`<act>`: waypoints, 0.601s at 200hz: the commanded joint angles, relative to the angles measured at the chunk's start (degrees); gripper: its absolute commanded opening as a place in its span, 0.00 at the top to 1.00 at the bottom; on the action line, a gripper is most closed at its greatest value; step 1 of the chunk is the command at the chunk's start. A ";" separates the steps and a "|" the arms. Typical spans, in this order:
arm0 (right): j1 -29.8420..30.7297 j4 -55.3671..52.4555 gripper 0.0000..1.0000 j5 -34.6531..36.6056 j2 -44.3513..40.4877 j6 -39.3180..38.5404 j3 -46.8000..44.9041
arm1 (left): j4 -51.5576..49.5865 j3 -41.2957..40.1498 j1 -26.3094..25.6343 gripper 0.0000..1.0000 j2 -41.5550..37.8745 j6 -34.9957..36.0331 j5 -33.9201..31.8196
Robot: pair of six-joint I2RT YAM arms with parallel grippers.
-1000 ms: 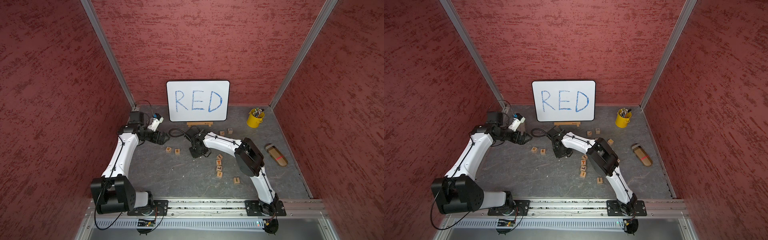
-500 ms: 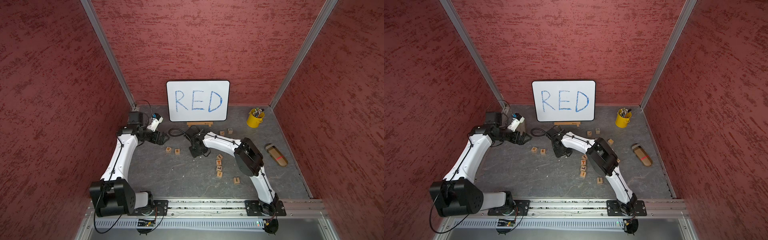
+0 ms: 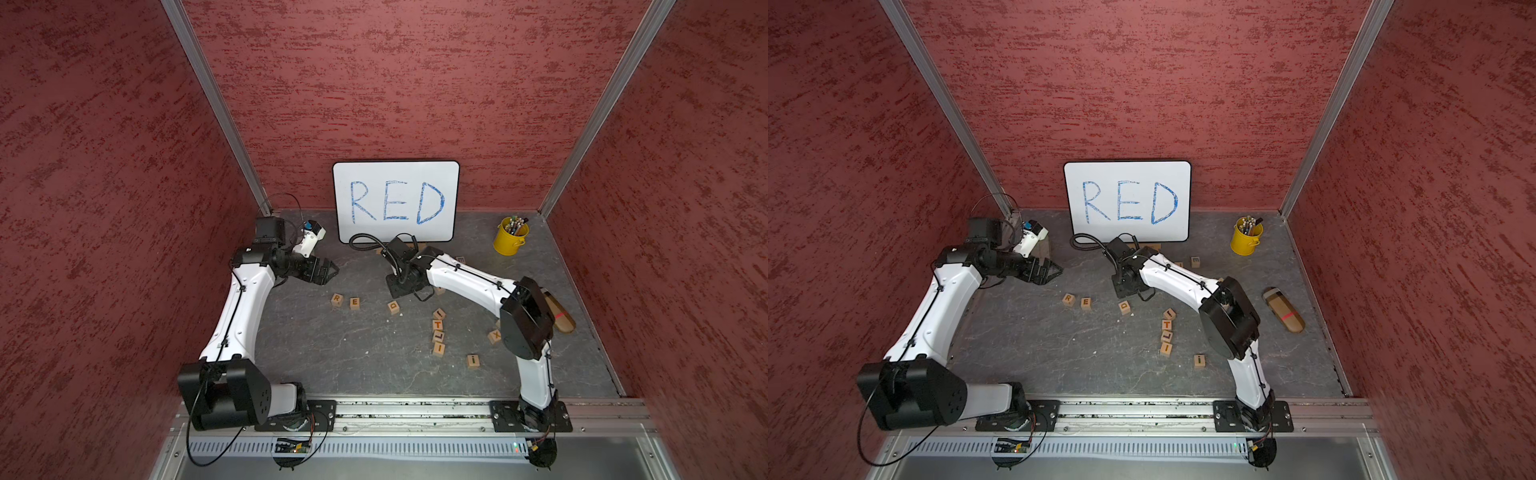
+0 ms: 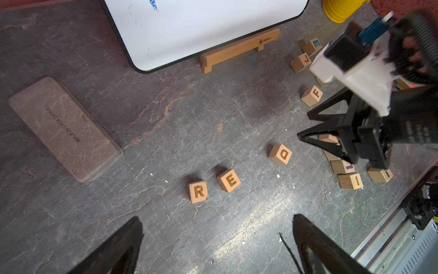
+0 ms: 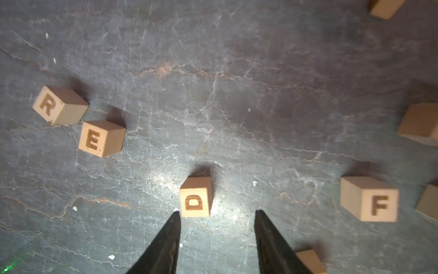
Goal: Assemble the uppercase word "red" with letter blocks
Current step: Place the letter block at the center of the board, then move the letter block to the center of the board.
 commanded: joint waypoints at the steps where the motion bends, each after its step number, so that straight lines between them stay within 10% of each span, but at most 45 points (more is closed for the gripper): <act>1: -2.99 6.20 0.48 -0.06 -5.97 1.04 -3.59 | -1.38 1.60 -2.78 0.00 1.27 -0.57 -0.61; 120: -22.23 22.52 0.48 -4.16 -34.82 5.58 -31.23 | -3.80 11.76 -26.47 0.00 18.36 -4.45 -10.70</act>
